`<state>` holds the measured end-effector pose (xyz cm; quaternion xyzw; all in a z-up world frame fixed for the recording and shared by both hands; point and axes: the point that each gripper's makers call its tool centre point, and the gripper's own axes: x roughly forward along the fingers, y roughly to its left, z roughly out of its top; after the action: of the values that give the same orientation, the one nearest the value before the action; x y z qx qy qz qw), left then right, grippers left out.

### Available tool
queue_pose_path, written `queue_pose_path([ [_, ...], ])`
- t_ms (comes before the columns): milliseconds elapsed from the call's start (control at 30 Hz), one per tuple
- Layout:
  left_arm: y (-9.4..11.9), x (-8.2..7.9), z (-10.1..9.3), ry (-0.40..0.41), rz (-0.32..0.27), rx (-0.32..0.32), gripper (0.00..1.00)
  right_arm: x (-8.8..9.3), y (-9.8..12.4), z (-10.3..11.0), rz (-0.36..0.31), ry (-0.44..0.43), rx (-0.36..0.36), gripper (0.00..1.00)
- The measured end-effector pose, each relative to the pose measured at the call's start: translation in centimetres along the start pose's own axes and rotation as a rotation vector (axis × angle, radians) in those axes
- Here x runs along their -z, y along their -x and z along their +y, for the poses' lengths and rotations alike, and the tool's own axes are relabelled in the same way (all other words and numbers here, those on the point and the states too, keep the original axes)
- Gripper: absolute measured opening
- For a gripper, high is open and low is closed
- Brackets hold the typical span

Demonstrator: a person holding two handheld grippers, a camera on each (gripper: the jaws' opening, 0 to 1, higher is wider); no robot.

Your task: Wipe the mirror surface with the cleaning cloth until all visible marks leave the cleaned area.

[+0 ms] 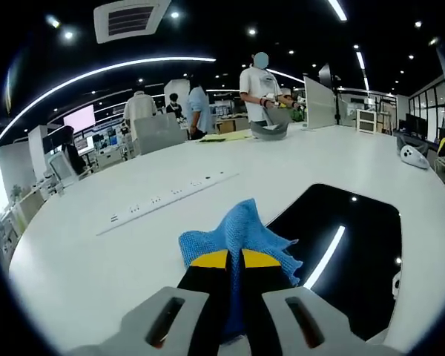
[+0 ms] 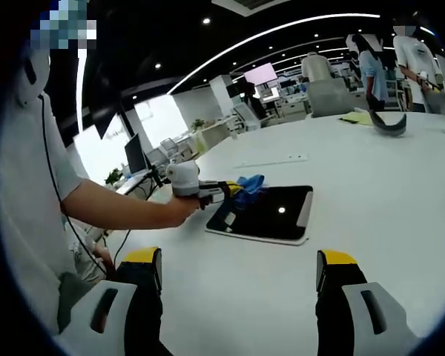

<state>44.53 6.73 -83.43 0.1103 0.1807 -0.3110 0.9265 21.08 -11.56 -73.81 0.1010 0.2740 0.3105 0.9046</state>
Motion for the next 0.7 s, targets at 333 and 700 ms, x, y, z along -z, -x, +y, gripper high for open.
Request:
queue_pose_path([
  [333,-1.1,-0.6,-1.4,-0.023,0.0,0.024,0.02,-0.3,0.1,0.0,0.0,0.003,-0.003,0.85],
  [700,-2.1,-1.3,-3.0,-0.028,-0.001,0.047,0.02,-0.2,0.2,-0.2,0.001,-0.003,0.001,0.85],
])
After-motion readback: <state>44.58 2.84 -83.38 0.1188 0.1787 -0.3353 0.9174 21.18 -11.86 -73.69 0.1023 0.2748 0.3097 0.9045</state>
